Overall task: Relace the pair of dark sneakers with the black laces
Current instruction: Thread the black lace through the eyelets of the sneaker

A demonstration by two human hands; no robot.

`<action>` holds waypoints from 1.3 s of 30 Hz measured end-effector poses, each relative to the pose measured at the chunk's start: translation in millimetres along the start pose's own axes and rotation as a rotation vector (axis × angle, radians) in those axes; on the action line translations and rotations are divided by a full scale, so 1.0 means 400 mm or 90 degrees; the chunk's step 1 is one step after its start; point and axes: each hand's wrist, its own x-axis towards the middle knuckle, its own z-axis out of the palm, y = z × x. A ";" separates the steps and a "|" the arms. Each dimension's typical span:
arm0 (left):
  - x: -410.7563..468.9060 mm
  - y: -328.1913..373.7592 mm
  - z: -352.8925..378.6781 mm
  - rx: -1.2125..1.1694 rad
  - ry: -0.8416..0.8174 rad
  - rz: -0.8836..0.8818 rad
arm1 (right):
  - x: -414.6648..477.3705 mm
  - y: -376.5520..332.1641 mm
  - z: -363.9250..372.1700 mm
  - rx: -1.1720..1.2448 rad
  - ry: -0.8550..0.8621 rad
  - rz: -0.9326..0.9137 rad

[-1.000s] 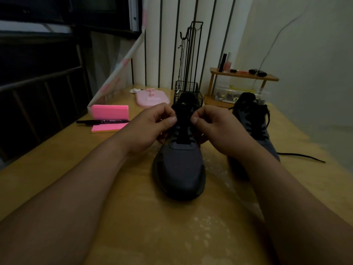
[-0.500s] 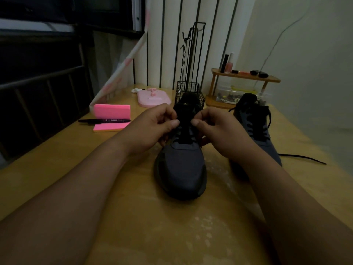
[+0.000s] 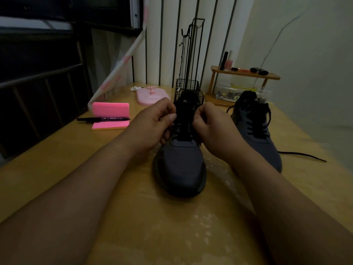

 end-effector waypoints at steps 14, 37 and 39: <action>0.004 -0.008 -0.004 -0.096 -0.030 -0.027 | -0.008 0.006 -0.016 0.281 -0.079 0.113; 0.007 -0.011 0.005 -0.073 0.014 -0.033 | -0.019 -0.009 -0.014 0.264 -0.075 0.126; 0.006 -0.013 0.004 -0.100 -0.009 -0.050 | -0.020 -0.007 -0.020 0.282 -0.079 0.125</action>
